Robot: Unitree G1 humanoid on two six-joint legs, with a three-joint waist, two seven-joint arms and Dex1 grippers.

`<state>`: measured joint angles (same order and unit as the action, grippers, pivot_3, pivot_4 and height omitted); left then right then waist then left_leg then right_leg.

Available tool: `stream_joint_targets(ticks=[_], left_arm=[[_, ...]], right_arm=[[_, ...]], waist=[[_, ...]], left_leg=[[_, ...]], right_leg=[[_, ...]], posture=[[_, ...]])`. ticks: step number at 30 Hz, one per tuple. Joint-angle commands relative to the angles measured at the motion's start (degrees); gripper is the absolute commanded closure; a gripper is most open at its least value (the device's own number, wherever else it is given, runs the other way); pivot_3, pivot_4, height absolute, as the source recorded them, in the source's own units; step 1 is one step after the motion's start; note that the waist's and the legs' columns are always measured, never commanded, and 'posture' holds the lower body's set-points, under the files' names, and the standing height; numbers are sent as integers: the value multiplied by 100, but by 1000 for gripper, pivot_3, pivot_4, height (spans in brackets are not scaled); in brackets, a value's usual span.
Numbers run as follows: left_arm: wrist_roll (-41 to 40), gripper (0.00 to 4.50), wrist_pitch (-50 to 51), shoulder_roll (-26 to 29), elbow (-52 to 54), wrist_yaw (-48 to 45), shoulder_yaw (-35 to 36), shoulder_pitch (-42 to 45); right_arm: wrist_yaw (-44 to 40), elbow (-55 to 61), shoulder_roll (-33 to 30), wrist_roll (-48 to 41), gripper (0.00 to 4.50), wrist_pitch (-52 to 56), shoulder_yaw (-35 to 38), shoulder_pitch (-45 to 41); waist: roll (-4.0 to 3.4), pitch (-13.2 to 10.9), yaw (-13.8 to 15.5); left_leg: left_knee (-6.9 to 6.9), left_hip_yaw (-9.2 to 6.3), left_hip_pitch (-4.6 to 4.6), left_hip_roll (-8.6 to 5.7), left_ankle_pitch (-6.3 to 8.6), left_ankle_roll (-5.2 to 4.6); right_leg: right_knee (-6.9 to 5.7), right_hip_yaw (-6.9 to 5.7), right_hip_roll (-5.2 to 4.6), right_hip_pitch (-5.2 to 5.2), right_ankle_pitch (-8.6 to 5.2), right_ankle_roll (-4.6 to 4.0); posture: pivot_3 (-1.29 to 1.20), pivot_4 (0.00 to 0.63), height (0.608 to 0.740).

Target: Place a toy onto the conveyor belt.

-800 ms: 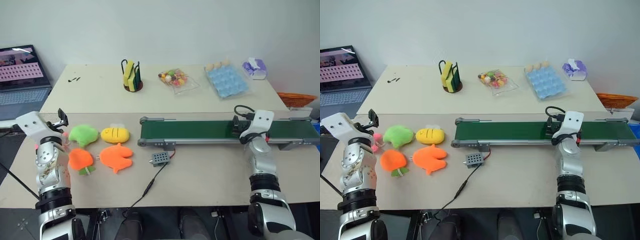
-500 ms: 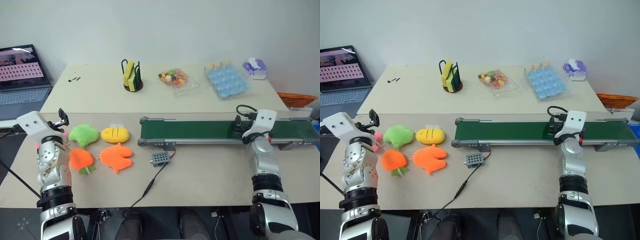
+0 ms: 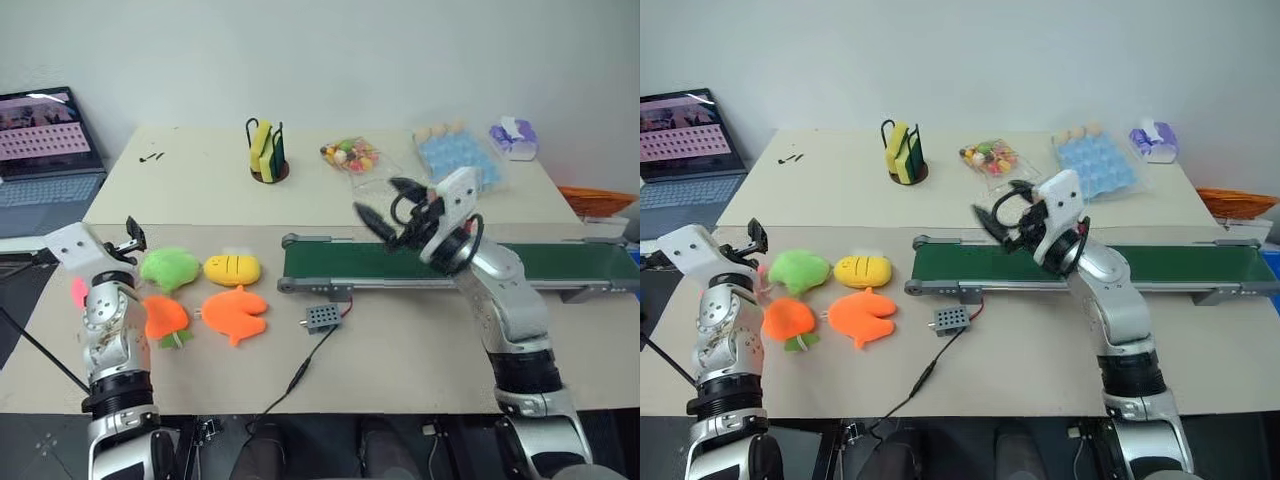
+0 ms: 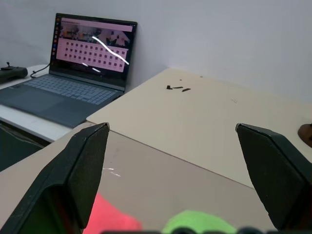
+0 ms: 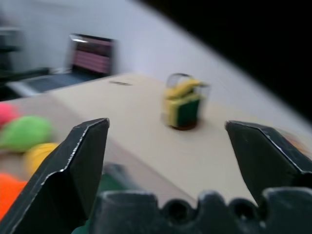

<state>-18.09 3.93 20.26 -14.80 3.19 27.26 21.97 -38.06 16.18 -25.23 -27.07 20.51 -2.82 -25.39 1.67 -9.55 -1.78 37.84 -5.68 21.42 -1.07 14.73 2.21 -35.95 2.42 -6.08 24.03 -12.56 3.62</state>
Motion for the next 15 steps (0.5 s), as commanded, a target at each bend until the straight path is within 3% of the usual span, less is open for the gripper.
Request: stream_joint_targets(ticks=[1, 7, 11, 15], left_arm=[[23, 74, -111, -3, 40, -47, -18, 98], [-430, 74, 250, -201, 521, -172, 69, -51], [-2403, 74, 1179, -901, 1663, 391, 1031, -482], [-3728, 74, 1815, -1208, 2419, 721, 1557, -1213]], right_arm=[[-1360, 1075, -479, -1126, 0, 320, -68, 495], [-1781, 774, -534, -1041, 0, 99, -97, 604], [-1891, 589, -438, -970, 0, 16, -142, 596], [-1933, 401, -368, -861, 0, -34, -182, 604]], waist=[[0, 0, 42], [2, 0, 43], [3, 0, 16], [5, 0, -44]], left_leg=[[1, 0, 0, 0, 0, 0], [5, 4, -25, 1, 0, 1], [5, 5, -21, 3, 0, 1], [5, 5, -12, 5, 0, 1]], right_leg=[[0, 0, 0, -1, 0, 0], [-10, 2, 4, -16, 5, -6], [-8, 7, 3, -12, 4, -5], [-9, 8, 2, 6, 3, -4]], posture=[[0, 150, 740], [0, 150, 740], [0, 150, 740], [0, 150, 740]])
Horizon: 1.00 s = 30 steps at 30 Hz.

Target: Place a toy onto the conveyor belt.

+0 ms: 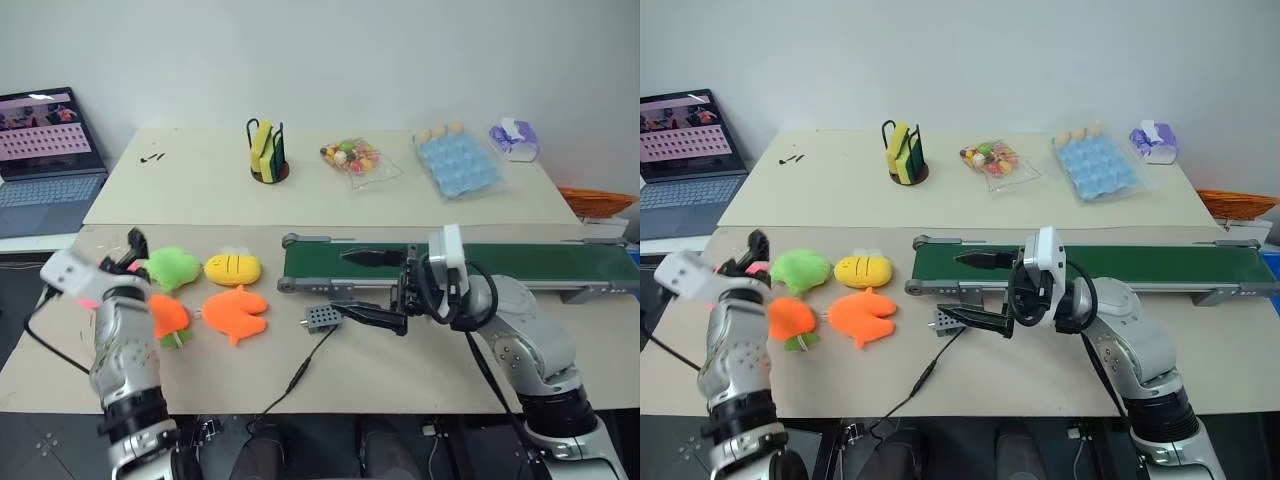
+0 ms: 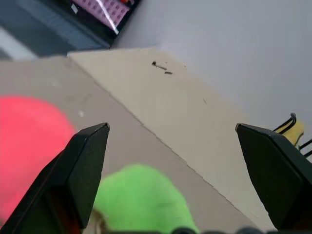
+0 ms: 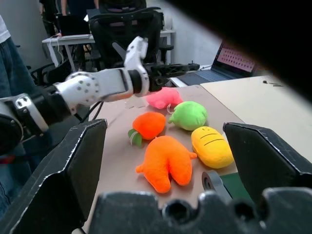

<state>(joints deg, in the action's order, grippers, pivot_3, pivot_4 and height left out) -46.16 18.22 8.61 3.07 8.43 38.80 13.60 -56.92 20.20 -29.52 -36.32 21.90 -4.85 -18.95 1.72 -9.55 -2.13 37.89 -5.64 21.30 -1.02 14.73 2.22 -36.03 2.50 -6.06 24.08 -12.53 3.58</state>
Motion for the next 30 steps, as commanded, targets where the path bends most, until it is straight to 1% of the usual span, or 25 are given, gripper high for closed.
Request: stream_joint_targets(ticks=[1, 4, 7, 9, 11, 13, 18, 22, 26, 28, 29, 30], left_arm=[[-1283, 74, 468, -95, 692, 249, 617, -645], [-1958, 74, 586, -107, 683, 260, 992, -1164], [-2423, 74, 723, 74, 334, 114, 1138, -1268], [-2430, 74, 765, 283, -234, 124, 1176, -1131], [-2427, 74, 750, 482, -837, 124, 1224, -930], [-2390, 74, 807, 647, -1162, -38, 1153, -791], [-2319, 74, 855, 1007, -2372, -407, 1130, -119], [-2126, 74, 768, 1282, -3307, -917, 1108, 301], [-1874, 74, 740, 1525, -3987, -1334, 1063, 567], [-1811, 74, 674, 1633, -4359, -1488, 1129, 724], [-1796, 74, 660, 1678, -4503, -1572, 1164, 796], [-1795, 74, 655, 1712, -4624, -1651, 1198, 860]], right_arm=[[-51, -78, 80, 117, 0, -191, -8, -37], [-59, -234, 131, 246, 0, -205, -70, -20], [-75, -267, 152, 306, 0, -217, -109, 19], [-60, -225, 192, 264, 0, -175, -84, 32], [-31, -179, 231, 267, 0, -142, -77, 34], [2, -148, 257, 284, 0, -127, -76, 36], [68, -49, 325, 195, 0, -96, -30, 173], [-74, -154, 464, 150, 0, -364, 27, 579], [-218, -166, 795, -120, 0, -719, 168, 974], [-220, -291, 979, -42, 0, -935, 128, 1119], [-222, -342, 1061, -23, 0, -991, 114, 1175], [-223, -383, 1126, -11, 0, -1025, 104, 1217]], waist=[[0, 0, -8], [0, 0, -6], [1, -1, 74], [1, -1, 141], [1, -1, 148], [4, 0, 139], [6, 0, 140], [5, 0, 133], [-6, 3, 130], [-16, 9, 145], [-19, 10, 146], [-22, 12, 141]], left_leg=[[0, 0, 1, 0, 0, 0], [0, 2, -9, 0, 0, 0], [0, 2, -13, -1, 0, 0], [0, 0, -20, -1, -2, 2], [0, -3, -35, -1, -3, 2], [0, -3, -58, -1, -2, 2], [-1, -13, -60, -1, -2, 1], [-1, -13, -64, -1, -2, 1], [-4, -13, -73, -1, -2, 1], [-4, -12, -88, -1, -2, 1], [-8, -13, -102, -1, -2, 1], [-8, -14, -110, 0, -2, 1]], right_leg=[[-2, 0, 0, 1, 0, 0], [-3, 0, 0, -10, 0, -1], [-3, -6, 1, -18, 2, -4], [-3, -12, 2, -28, 3, -6], [0, -17, 3, -51, 2, -7], [14, -20, 2, -83, 0, -5], [17, -27, 3, -87, 0, -6], [18, -27, 3, -92, -1, -6], [13, -27, 3, -95, -2, -5], [10, -25, 2, -107, -4, -1], [4, -27, 3, -118, -23, 23], [1, -30, 3, -124, -29, 29]], posture=[[0, 150, 740], [0, 150, 740], [0, 150, 740], [0, 150, 740], [0, 150, 740], [0, 150, 740], [0, 150, 740], [0, 150, 740], [0, 150, 740], [0, 150, 740], [0, 150, 740], [0, 150, 740]])
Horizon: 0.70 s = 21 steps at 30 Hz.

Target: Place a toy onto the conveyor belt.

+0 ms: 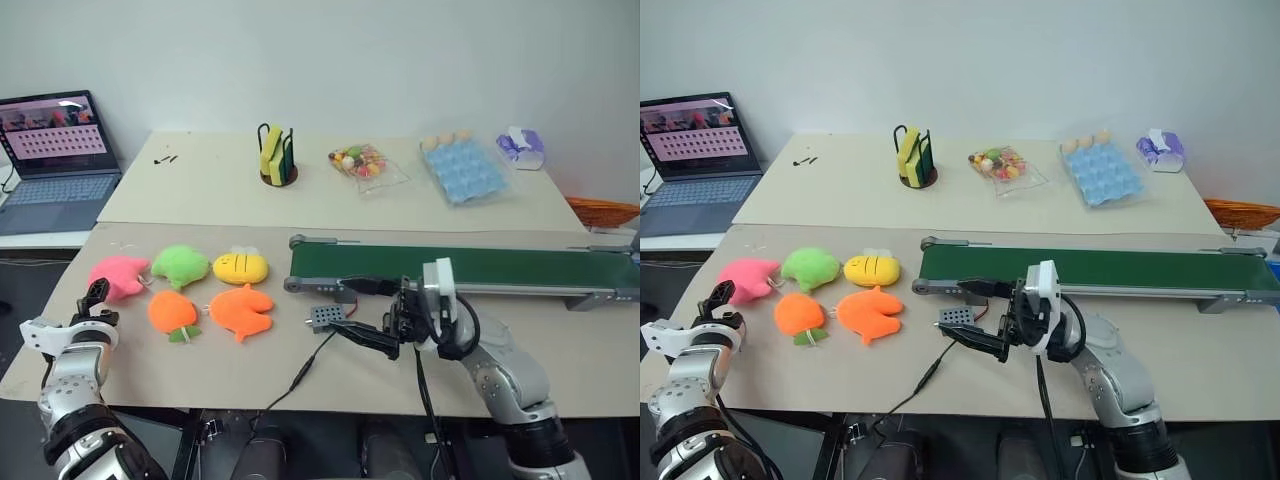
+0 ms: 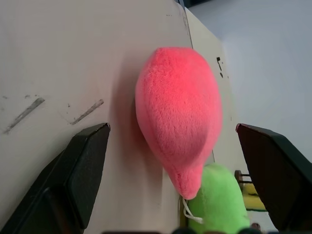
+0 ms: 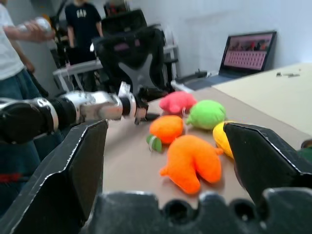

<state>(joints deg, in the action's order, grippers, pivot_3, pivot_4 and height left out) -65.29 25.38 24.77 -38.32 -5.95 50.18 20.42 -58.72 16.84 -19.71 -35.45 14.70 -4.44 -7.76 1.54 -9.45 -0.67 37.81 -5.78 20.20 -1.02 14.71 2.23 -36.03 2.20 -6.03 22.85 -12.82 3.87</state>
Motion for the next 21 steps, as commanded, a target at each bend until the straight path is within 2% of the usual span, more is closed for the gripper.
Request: stream_joint_targets(ticks=[1, 10, 19, 20, 21], left_arm=[[155, 74, -73, 144, -663, -314, 56, 265], [501, 74, -220, 401, -1917, -1028, 71, 891], [602, 74, -427, 500, -2353, -1130, 301, 1091], [612, 584, -433, 499, -2367, -1140, 323, 1096], [613, 711, -432, 488, -2365, -1197, 346, 1095]], right_arm=[[-52, -107, 208, -55, 0, -362, 28, 145], [-97, -418, 454, 28, 0, -527, -66, 216], [-52, -614, 370, 311, 0, -582, -178, 204], [-36, -629, 372, 333, 0, -583, -174, 200], [-10, -660, 372, 373, 0, -602, -169, 186]], waist=[[-5, 2, -7], [-7, 3, 5], [-19, 7, 2], [-21, 7, -3], [-20, 7, -8]], left_leg=[[0, -1, -2, 0, 0, 0], [0, -11, -2, -1, -7, 1], [0, -14, -1, -1, -7, 1], [0, -14, -1, -1, -7, 1], [-1, -14, -1, -1, -7, 1]], right_leg=[[0, 1, 2, -3, -4, 1], [-1, 2, 6, -1, -4, 1], [-3, 1, 5, 2, -6, 3], [-4, 1, 5, 3, -6, 3], [-4, 1, 5, 4, -6, 4]], posture=[[0, 150, 740], [0, 150, 740], [0, 150, 740], [0, 150, 740], [0, 150, 740]])
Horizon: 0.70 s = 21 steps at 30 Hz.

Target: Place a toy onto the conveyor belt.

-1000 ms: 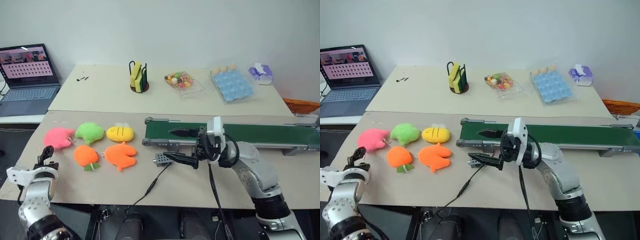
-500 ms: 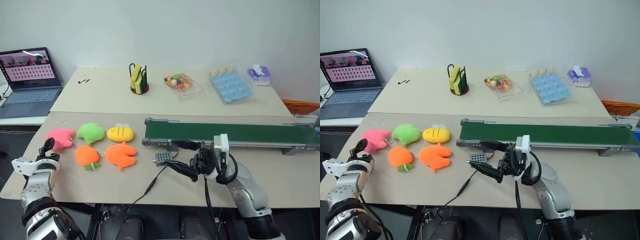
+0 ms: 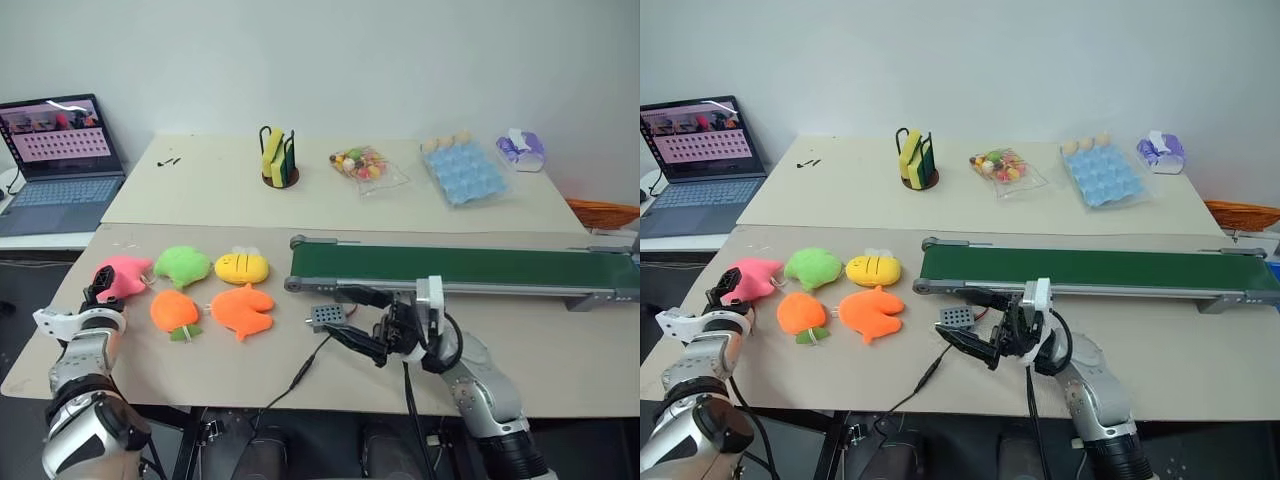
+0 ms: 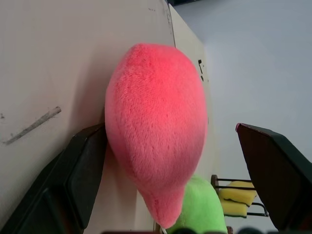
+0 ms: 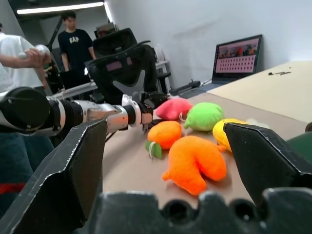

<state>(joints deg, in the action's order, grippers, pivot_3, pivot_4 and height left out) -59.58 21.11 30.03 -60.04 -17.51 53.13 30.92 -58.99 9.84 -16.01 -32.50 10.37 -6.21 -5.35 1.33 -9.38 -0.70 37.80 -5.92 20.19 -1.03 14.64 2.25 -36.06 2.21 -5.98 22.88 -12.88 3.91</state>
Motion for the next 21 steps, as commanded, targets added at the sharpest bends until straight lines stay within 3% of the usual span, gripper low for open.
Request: stream_joint_targets(ticks=[1, 10, 16, 21], left_arm=[[43, 1119, -4, -48, -188, -85, 70, 40], [192, 4261, -372, -107, -94, -267, 108, 108], [810, 4394, -1653, -535, 1522, -78, -303, 127], [2777, 4394, -2163, -897, 3947, 786, -2034, -222]], right_arm=[[52, 5, 7, 121, 0, -186, 11, -74], [101, -133, 22, 274, 0, -207, 15, -128], [86, -169, -19, 317, 0, -209, 52, -100], [64, -186, -65, 278, 0, -235, 136, -42]], waist=[[1, 0, -8], [0, 0, -19], [46, -22, -24], [63, -30, 2]], left_leg=[[0, 0, 1, 0, 0, 0], [-11, 1, 15, 0, 1, 1], [-10, 1, 19, 1, 1, 2], [-8, -3, 55, 0, 6, 11]], right_leg=[[1, 0, 0, 1, 0, 0], [4, 3, -1, 20, 7, -14], [8, 2, 0, 21, 3, -6], [34, 0, -4, 39, 27, -42]], posture=[[0, 150, 740], [0, 150, 740], [0, 150, 740], [0, 150, 740]])
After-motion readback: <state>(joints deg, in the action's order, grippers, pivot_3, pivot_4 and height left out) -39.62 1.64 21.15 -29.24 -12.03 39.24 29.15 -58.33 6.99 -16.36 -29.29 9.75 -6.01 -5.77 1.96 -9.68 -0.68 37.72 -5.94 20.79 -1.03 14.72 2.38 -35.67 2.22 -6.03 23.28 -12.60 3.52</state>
